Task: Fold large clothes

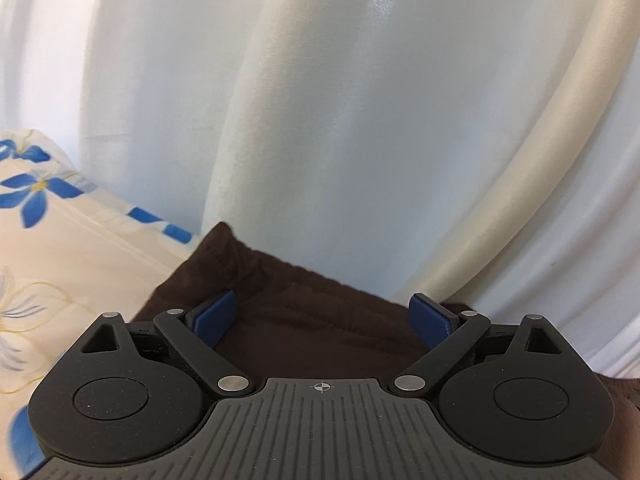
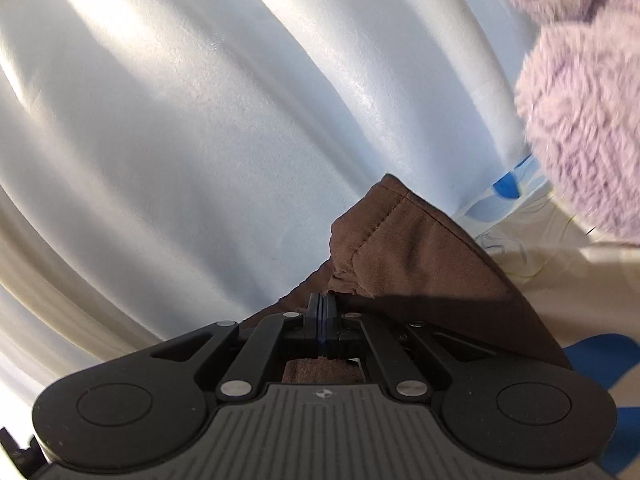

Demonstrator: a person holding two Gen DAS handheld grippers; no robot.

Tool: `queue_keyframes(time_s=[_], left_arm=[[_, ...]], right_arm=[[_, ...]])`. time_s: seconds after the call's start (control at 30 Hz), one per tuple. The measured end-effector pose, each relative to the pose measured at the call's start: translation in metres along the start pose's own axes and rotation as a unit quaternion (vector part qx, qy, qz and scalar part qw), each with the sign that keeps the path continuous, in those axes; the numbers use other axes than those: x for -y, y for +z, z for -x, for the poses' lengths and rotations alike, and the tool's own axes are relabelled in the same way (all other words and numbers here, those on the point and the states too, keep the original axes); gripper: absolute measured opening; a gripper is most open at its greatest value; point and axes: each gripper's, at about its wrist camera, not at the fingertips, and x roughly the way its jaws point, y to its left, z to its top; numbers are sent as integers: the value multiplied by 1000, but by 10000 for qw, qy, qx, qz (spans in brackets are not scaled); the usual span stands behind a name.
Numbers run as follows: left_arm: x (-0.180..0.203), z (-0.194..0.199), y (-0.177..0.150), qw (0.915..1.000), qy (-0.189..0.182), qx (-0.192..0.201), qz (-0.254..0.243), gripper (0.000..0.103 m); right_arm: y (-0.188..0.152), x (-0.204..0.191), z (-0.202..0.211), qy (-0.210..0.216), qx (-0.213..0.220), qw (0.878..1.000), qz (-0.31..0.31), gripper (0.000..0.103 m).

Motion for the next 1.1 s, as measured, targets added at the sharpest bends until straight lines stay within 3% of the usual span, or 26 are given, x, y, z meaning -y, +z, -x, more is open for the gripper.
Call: queue_keyframes(time_s=[0.07, 0.13, 0.2, 0.3, 0.4, 0.53, 0.6, 0.63, 0.73, 0.83, 1.0, 1.1], left_arm=[[-1, 24, -1, 9993, 43, 43, -366, 100], [-9, 47, -8, 9976, 55, 236, -652, 102], [-18, 47, -14, 9984, -65, 277, -482, 102], [-26, 35, -16, 9997, 94, 178, -120, 102], [-32, 38, -10, 9997, 205, 53, 103, 102], [-47, 76, -15, 9988, -185, -436, -110, 102], [-65, 106, -29, 9974, -427, -562, -107, 102], [-75, 121, -37, 9965, -535, -649, -28, 102], [-105, 152, -60, 9913, -804, -964, 405, 102], [-116, 160, -76, 9836, -1137, -1202, 715, 102], [-111, 156, -75, 9745, -1643, -1312, 787, 102], [-102, 153, -74, 9741, -1651, -1444, 545, 100]], right_arm=[[-1, -16, 14, -439, 34, 9982, 402, 0], [-8, -22, 38, -596, 127, 9953, 759, 19], [-20, -15, 68, -643, 409, 9928, 927, 26], [-30, 8, 81, -559, 747, 9946, 454, 18], [-26, 14, 77, -711, 777, 9943, 148, 14], [-22, -1, 99, -881, 480, 9939, 469, 20], [-26, 5, 135, -955, 474, 9932, 464, 39], [-30, 13, 153, -934, 383, 9942, 380, 44], [-53, 44, 199, -759, 20, 9971, 21, 44], [-73, 62, 225, -470, -431, 9967, -494, 44], [-87, 71, 216, -106, -710, 9944, -777, 44], [-89, 73, 207, -12, -786, 9925, -942, 42]])
